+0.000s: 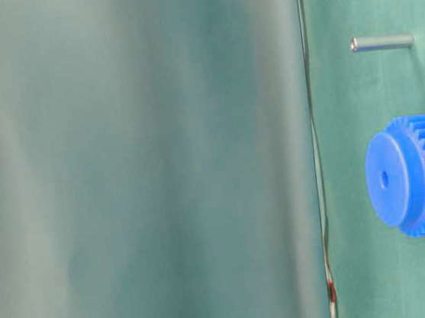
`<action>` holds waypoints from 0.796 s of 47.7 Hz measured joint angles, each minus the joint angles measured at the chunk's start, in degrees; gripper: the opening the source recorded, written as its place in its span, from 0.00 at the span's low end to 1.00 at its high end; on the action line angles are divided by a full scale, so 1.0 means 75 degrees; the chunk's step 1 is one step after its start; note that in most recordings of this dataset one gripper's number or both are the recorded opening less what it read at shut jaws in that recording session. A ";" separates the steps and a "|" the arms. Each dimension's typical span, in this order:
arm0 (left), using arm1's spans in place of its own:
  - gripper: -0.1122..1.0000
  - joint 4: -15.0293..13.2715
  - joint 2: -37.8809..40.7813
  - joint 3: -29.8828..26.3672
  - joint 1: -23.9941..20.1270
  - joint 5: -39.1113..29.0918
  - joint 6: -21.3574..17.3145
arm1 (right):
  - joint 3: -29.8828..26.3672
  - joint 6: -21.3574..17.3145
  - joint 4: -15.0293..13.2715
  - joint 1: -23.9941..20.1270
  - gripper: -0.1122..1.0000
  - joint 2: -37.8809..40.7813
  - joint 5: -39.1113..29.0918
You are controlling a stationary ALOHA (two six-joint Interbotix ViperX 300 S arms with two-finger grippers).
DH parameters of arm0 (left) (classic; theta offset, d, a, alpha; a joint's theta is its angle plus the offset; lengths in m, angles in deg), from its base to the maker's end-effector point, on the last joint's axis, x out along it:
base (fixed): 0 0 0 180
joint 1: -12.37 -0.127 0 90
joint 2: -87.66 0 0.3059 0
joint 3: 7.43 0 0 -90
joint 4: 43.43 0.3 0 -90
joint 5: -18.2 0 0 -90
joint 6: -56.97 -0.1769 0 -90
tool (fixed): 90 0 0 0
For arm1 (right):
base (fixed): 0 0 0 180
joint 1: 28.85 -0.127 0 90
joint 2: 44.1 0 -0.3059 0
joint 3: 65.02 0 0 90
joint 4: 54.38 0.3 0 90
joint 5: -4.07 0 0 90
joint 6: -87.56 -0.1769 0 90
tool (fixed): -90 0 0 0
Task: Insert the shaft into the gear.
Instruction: 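Move the right gripper left toward the small metal shaft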
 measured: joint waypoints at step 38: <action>0.10 0.0059 0.0000 -0.0117 0.0012 -0.0574 0.0082 | -0.0187 0.0000 0.0445 0.1137 0.39 0.2637 0.0422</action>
